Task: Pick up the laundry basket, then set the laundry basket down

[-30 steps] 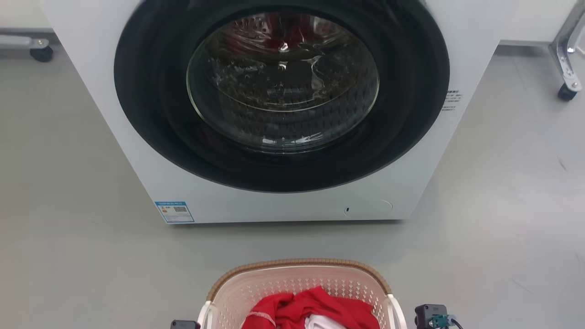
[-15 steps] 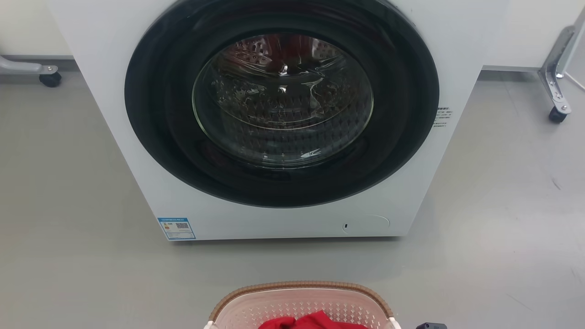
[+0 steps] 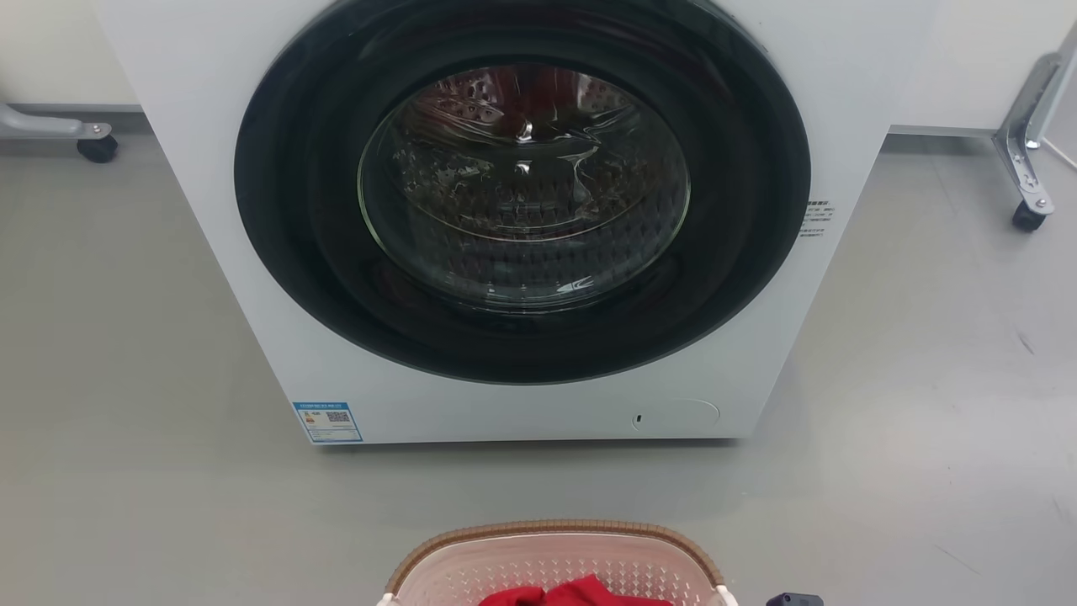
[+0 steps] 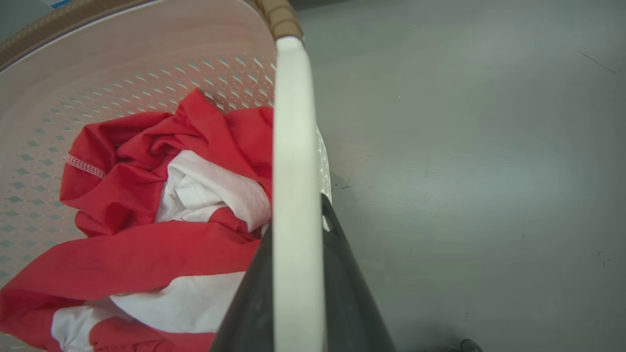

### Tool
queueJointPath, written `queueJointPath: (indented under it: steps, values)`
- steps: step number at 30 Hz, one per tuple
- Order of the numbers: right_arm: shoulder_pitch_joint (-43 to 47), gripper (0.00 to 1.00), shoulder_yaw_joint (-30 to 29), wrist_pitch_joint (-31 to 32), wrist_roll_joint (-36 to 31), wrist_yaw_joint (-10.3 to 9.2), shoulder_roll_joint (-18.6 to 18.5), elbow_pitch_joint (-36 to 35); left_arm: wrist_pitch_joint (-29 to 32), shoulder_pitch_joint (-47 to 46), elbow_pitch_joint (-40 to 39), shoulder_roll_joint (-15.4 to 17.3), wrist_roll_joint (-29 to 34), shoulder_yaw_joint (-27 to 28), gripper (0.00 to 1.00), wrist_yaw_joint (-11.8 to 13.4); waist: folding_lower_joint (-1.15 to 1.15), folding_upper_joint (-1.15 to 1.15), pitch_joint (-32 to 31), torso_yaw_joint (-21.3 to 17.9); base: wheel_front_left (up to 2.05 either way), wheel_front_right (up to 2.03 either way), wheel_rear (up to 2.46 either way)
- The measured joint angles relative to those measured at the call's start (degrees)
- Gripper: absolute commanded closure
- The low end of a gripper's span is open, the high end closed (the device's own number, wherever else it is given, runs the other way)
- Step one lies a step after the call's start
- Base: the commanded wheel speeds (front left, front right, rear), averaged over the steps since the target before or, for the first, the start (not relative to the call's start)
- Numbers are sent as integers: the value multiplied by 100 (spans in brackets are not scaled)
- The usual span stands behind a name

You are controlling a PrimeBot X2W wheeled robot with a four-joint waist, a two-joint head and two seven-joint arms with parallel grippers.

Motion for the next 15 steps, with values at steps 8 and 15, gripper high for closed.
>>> queueJointPath:
  steps: [8,15]
  values:
    - [-92,100,149,-9,151,0,0,57,-1,-10,4,8,-32,-47,100,1,1,0,13,5,0,0,0]
    - [-156,100,285,-51,305,0,1,111,-10,-12,10,8,-64,-76,100,1,1,0,30,3,0,0,0]
